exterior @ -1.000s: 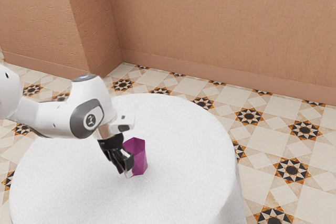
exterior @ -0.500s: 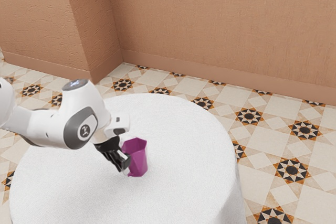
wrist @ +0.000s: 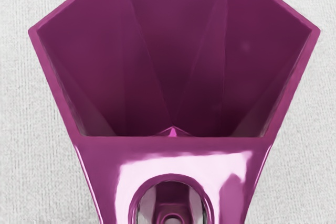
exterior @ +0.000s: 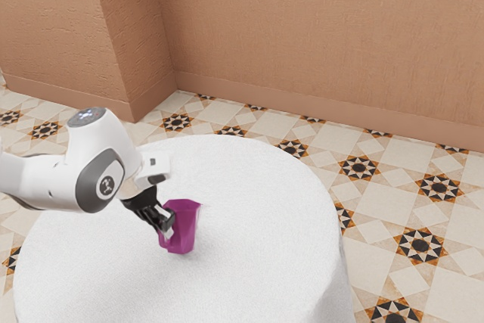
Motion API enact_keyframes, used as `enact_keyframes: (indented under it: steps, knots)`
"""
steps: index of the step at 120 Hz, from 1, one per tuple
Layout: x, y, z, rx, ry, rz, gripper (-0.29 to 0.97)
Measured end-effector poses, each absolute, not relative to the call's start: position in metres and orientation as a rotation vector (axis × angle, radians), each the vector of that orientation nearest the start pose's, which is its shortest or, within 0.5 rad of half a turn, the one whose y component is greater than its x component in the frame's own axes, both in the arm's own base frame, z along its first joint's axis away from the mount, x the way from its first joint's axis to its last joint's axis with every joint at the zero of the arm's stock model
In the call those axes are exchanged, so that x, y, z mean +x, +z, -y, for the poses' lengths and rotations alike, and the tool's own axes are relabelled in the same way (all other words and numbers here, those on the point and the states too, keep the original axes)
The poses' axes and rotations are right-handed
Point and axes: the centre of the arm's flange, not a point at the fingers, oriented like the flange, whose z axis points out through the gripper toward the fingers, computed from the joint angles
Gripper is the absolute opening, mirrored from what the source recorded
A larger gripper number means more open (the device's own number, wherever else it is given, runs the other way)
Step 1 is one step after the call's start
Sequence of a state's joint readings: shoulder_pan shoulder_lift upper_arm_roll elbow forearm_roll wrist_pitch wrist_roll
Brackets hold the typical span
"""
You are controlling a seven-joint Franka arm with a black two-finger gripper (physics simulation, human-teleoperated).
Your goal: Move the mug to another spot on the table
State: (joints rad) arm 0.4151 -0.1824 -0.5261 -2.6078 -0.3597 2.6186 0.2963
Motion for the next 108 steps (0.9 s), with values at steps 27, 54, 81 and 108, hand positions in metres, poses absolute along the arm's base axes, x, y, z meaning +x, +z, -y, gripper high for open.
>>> enact_keyframes:
  steps: [27, 54, 81, 108]
  knots:
    - [0.428, 0.324, 0.025, -3.197, -0.313, -0.105, -0.01]
    - [0.432, 0.319, 0.002, -3.192, -0.352, 0.006, -0.02]
    - [0.437, 0.316, -0.011, -3.184, -0.392, 0.067, -0.04]
    - [0.44, 0.307, -0.018, -3.19, -0.395, 0.094, 0.18]
